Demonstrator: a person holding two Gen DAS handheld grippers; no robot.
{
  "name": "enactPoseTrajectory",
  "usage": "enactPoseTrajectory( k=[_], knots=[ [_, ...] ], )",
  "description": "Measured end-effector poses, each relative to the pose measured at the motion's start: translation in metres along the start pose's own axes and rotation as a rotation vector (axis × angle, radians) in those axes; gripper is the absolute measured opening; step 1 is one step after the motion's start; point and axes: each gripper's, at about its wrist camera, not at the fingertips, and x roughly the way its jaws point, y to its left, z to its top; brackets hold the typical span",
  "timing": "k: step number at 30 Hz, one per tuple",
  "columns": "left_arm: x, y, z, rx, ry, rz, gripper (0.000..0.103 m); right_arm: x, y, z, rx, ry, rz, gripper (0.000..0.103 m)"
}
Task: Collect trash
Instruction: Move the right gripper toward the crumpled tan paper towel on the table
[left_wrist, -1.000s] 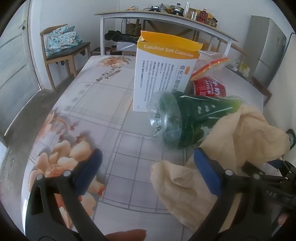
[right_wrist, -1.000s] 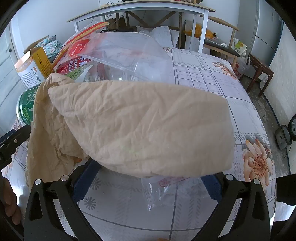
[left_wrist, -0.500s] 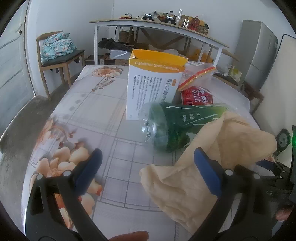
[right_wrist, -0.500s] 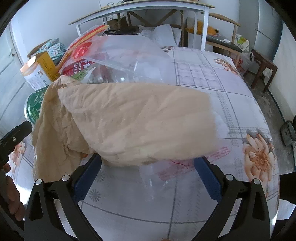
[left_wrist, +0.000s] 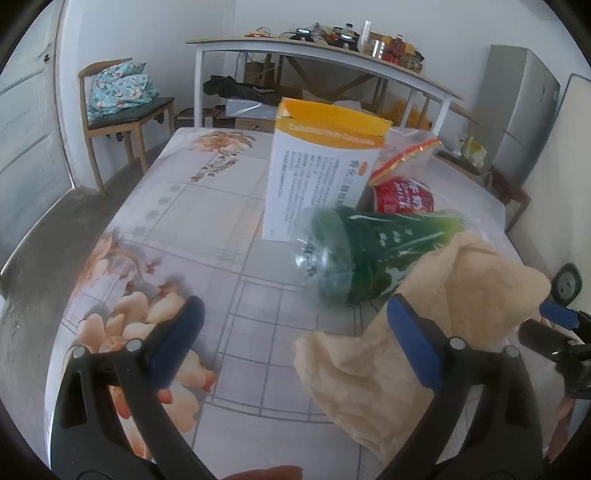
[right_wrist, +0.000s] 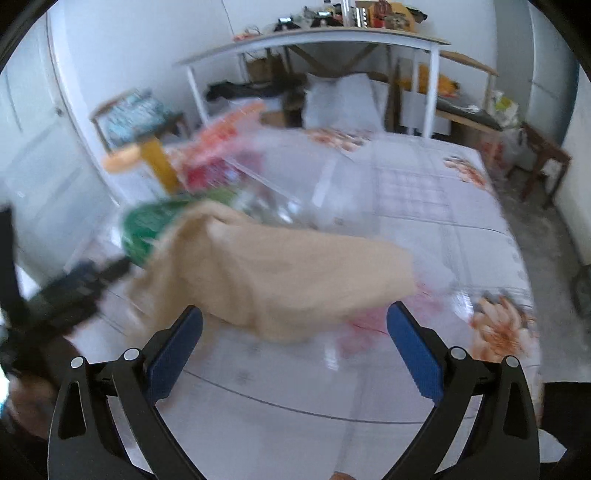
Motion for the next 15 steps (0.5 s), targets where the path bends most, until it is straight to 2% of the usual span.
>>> enactPoseTrajectory(
  k=[1, 6, 10, 13, 15],
  knots=[
    [-0.001, 0.001, 0.001, -0.006, -0.003, 0.002, 0.095, 0.002, 0.002, 0.003, 0.005, 0.008, 0.041, 0.097],
    [-0.004, 0.007, 0.001, -0.003, -0.011, 0.012, 0.095, 0.002, 0.008, 0.006, -0.004, -0.003, 0.142, 0.097],
    [-0.013, 0.008, 0.004, 0.023, -0.036, -0.028, 0.095, -0.010, 0.008, 0.002, -0.057, -0.041, 0.111, 0.097],
    [-0.019, 0.015, 0.007, 0.019, -0.073, 0.006, 0.095, -0.019, 0.010, 0.001, -0.089, -0.081, 0.114, 0.097],
    [-0.017, 0.021, 0.009, -0.008, -0.068, 0.018, 0.095, -0.015, 0.014, 0.004, -0.073, -0.056, 0.119, 0.097]
  ],
)
